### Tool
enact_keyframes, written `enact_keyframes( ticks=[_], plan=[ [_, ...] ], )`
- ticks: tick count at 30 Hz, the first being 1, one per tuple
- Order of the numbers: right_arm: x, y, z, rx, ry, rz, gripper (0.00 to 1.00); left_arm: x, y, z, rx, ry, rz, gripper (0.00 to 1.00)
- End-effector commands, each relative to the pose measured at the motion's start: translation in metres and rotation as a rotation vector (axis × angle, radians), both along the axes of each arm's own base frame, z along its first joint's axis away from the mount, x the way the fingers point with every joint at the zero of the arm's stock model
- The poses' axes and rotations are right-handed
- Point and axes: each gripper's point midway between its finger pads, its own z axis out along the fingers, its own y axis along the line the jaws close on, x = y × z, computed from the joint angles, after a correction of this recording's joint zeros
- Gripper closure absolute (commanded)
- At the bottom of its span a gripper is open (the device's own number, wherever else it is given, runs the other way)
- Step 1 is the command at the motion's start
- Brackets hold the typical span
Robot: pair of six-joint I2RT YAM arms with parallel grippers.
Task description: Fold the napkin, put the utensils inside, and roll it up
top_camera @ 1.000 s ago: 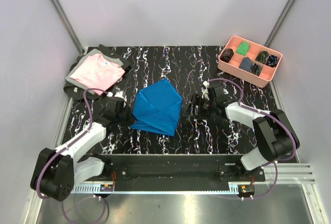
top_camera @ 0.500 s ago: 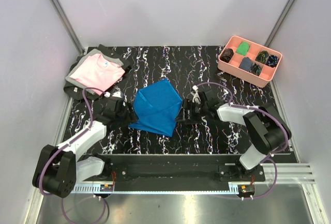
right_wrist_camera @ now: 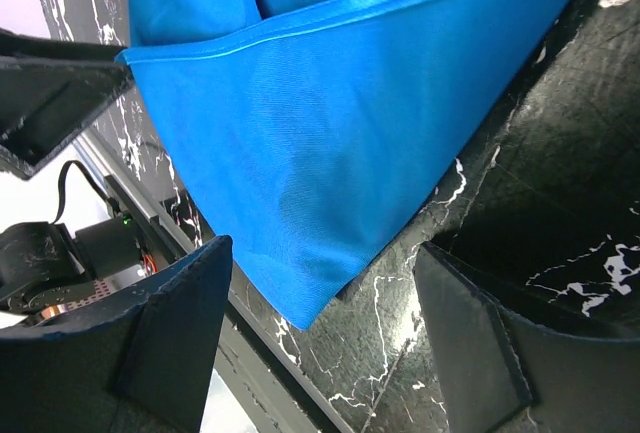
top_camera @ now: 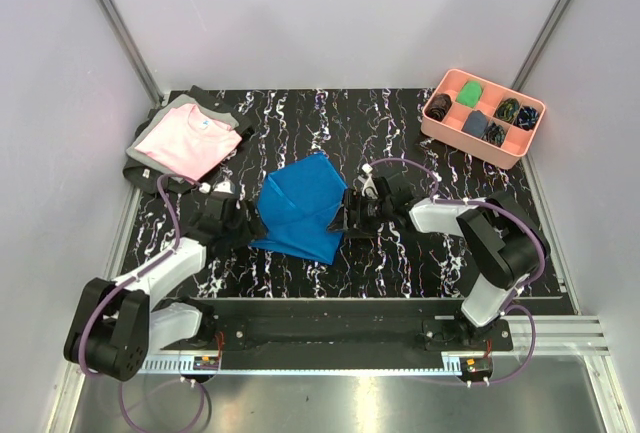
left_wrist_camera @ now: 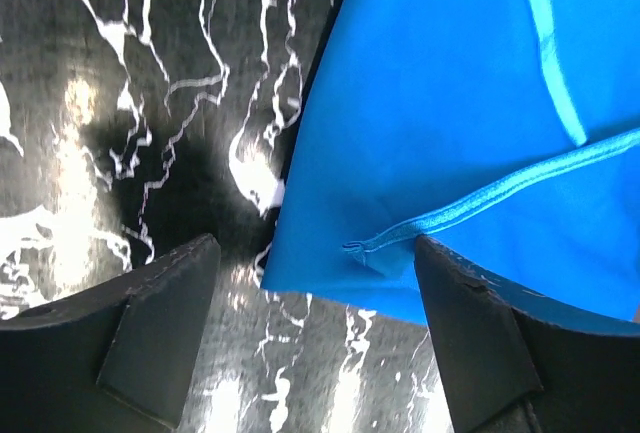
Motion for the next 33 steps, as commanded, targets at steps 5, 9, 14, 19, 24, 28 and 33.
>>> enact_keyframes(
  ticks=[5,9,14,19,24,28,33],
  plan=[
    [0.001,0.004,-0.004,-0.012,-0.007,0.003,0.18,0.009,-0.012,-0.002,-0.097,-0.036,-0.007,0.20],
    [0.002,0.002,-0.004,-0.015,-0.010,-0.003,0.18,0.002,-0.016,-0.006,-0.125,-0.009,-0.016,0.29],
    [0.002,0.003,-0.003,-0.014,-0.015,-0.002,0.18,-0.012,-0.021,-0.014,-0.160,0.032,-0.027,0.37],
    [0.003,0.003,-0.002,-0.015,-0.018,-0.003,0.18,-0.020,-0.023,-0.018,-0.177,0.053,-0.038,0.48],
    [0.005,0.000,-0.002,-0.033,-0.038,-0.003,0.18,-0.022,-0.023,-0.017,-0.181,0.053,-0.045,0.63],
    [0.012,-0.004,0.014,-0.061,-0.134,0.020,0.18,-0.022,-0.027,-0.013,-0.194,0.051,-0.064,0.77],
    [0.026,-0.007,0.044,-0.129,-0.326,0.058,0.18,-0.019,-0.033,0.002,-0.220,0.028,-0.097,0.94]
  ],
)
